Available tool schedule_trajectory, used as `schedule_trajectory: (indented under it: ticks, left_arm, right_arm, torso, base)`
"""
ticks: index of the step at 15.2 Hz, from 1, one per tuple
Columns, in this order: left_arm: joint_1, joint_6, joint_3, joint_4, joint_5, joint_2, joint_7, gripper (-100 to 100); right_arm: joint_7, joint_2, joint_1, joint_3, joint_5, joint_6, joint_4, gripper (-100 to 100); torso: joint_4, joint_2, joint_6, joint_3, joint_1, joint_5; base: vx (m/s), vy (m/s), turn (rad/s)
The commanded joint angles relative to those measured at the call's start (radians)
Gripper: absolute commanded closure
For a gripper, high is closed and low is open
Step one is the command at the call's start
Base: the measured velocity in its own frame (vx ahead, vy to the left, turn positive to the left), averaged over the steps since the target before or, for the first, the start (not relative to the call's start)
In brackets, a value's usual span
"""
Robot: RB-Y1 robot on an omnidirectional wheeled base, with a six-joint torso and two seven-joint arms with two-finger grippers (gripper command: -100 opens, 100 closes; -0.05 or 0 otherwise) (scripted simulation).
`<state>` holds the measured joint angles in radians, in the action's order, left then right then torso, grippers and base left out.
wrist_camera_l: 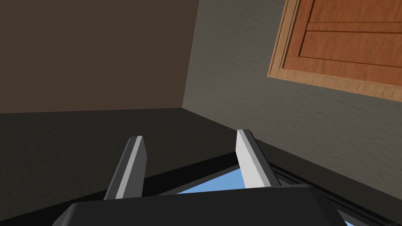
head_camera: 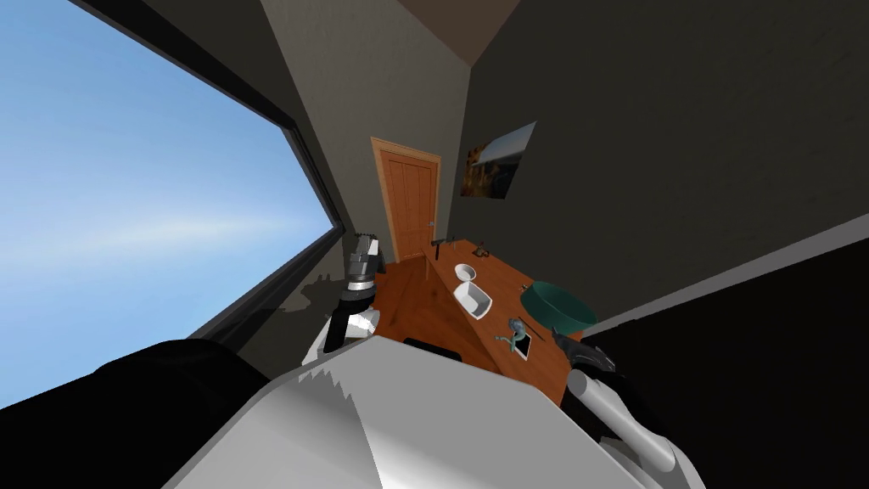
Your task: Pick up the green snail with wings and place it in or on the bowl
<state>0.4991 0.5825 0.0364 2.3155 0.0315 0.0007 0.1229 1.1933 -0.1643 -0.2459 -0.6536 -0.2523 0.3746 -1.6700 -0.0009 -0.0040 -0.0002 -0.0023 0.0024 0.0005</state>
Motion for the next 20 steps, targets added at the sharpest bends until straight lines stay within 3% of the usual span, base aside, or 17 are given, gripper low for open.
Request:
schedule_trajectory:
  ticks: [1,4,9,12,14,15,16,19,20]
  left_arm:
    - [0.0,0.0,0.0,0.0,0.0,0.0,0.0,0]
    - [0.0,0.0,0.0,0.0,0.0,0.0,0.0,0]
    - [0.0,0.0,0.0,0.0,0.0,0.0,0.0,0]
    - [0.0,0.0,0.0,0.0,0.0,0.0,0.0,0]
    - [0.0,0.0,0.0,0.0,0.0,0.0,0.0,0]
    - [0.0,0.0,0.0,0.0,0.0,0.0,0.0,0]
    - [0.0,0.0,0.0,0.0,0.0,0.0,0.0,0]
    - [0.0,0.0,0.0,0.0,0.0,0.0,0.0,0]
    - [0.0,0.0,0.0,0.0,0.0,0.0,0.0,0]
  right_arm:
    - [0.032,0.005,0.007,-0.011,-0.003,0.033,0.02,-100]
    - [0.106,0.002,0.042,-0.069,-0.035,0.108,0.095,-100]
    - [0.172,0.0,0.06,-0.097,-0.05,0.183,0.133,-100]
    - [0.245,-0.004,0.093,-0.149,-0.079,0.253,0.205,-100]
    - [0.256,-0.004,0.093,-0.149,-0.079,0.274,0.205,-100]
    - [0.295,-0.007,0.109,-0.173,-0.092,0.311,0.239,-100]
    - [0.295,-0.007,0.109,-0.173,-0.092,0.317,0.239,-100]
    - [0.366,-0.012,0.138,-0.217,-0.116,0.394,0.301,-100]
    - [0.366,-0.012,0.138,-0.217,-0.116,0.396,0.301,-100]
  torso:
    - [0.0,0.0,0.0,0.0,0.0,0.0]
    - [0.0,0.001,0.0,0.001,0.0,0.0]
    - [0.0,0.001,0.0,0.001,0.0,0.0]
    - [0.0,0.002,0.0,0.001,-0.001,0.0]
    - [0.0,0.001,0.0,0.001,0.0,0.0]
    - [0.0,0.002,0.0,0.001,-0.001,0.0]
    - [0.0,0.002,0.0,0.001,0.0,0.0]
    - [0.0,0.001,0.0,0.001,0.0,0.0]
    - [0.0,0.001,0.0,0.001,0.0,0.0]
  base:
    - [0.041,0.023,0.017]
    - [0.043,0.028,0.049]
    - [0.035,0.023,0.032]
    - [0.036,0.02,0.048]
    - [0.038,0.019,0.024]
    - [0.031,0.024,0.029]
    - [0.036,0.025,0.036]
    - [0.041,0.02,0.041]
    - [0.039,0.016,0.033]
